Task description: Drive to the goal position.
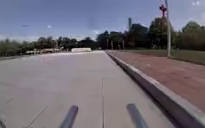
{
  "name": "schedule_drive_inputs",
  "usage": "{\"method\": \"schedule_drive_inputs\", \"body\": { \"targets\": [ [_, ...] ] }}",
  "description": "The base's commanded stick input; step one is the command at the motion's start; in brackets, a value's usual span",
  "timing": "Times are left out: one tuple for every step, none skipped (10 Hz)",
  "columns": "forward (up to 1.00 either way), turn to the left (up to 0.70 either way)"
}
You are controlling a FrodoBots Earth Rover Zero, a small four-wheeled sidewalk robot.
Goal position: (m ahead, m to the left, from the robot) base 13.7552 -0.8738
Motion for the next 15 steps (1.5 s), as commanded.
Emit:
{"method": "schedule_drive_inputs", "body": {
  "targets": [
    [0.7, 0.0],
    [0.7, 0.0],
    [0.7, 0.0],
    [0.7, 0.0],
    [0.7, 0.0],
    [0.7, 0.0],
    [0.7, 0.0],
    [0.7, 0.0],
    [0.7, 0.0],
    [0.7, 0.0],
    [0.7, 0.0],
    [0.7, 0.0],
    [0.7, 0.0],
    [0.7, 0.0],
    [0.7, 0.0]
  ]
}}
